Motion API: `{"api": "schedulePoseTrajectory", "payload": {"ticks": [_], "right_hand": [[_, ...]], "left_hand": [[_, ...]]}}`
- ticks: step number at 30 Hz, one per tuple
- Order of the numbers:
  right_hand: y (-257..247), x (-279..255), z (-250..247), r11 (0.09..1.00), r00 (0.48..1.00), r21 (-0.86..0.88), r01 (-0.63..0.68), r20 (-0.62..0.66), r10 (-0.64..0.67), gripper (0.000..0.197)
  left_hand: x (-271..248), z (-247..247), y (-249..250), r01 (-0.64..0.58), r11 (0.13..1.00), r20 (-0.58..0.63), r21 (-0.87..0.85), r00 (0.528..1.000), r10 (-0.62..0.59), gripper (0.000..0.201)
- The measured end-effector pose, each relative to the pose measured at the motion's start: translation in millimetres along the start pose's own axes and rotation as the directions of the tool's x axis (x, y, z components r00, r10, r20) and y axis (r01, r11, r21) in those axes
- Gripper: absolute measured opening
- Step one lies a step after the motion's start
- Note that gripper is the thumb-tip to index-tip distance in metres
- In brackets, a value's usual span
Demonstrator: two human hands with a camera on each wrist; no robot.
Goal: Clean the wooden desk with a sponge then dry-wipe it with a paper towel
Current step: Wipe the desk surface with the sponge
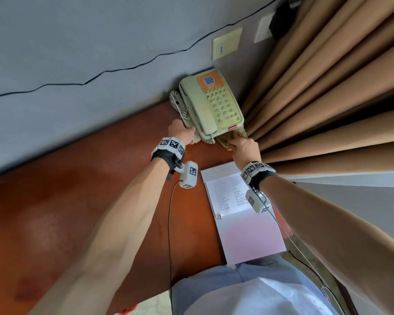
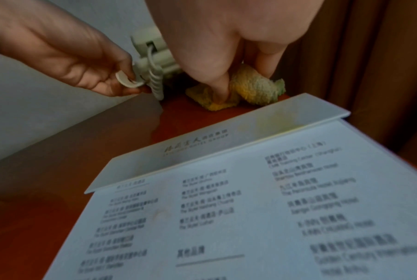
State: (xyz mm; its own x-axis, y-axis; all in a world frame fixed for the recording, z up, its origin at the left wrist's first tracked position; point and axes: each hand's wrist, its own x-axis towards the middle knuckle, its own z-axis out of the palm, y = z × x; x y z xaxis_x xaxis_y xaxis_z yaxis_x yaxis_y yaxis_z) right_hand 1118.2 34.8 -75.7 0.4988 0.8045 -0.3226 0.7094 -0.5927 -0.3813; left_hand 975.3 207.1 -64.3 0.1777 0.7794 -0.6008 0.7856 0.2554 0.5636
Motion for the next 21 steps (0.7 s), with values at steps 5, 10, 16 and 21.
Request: {"api": "schedulePoseTrajectory", "payload": {"ticks": [5, 10, 16, 21], "right_hand": [[1, 1, -1, 0.999, 1.0, 0.033, -0.008, 0.011, 0.007, 0.037], [4, 5, 4, 0.998, 0.998, -0.002, 0.057, -0.001, -0.057, 0.038], [-15, 28, -1, 0.99, 0.991, -0.048, 0.13, 0.015, -0.129, 0.038], [-54, 92, -8, 0.987, 0.987, -0.066, 0.149, -0.057, -0.153, 0.039]], "left_hand": [[-15, -41, 4, -0.033, 0.979, -0.008, -0.203, 0.999, 0.032, 0.021], [-55, -78, -31, -0.123, 0.987, -0.156, -0.106, 0.982, 0.106, 0.029], [-95, -115, -101, -0.108, 0.992, -0.198, -0.069, 0.976, 0.093, 0.03], [-134, -139, -152, -0.035, 0.978, -0.183, -0.207, 0.983, -0.003, 0.029]]}}
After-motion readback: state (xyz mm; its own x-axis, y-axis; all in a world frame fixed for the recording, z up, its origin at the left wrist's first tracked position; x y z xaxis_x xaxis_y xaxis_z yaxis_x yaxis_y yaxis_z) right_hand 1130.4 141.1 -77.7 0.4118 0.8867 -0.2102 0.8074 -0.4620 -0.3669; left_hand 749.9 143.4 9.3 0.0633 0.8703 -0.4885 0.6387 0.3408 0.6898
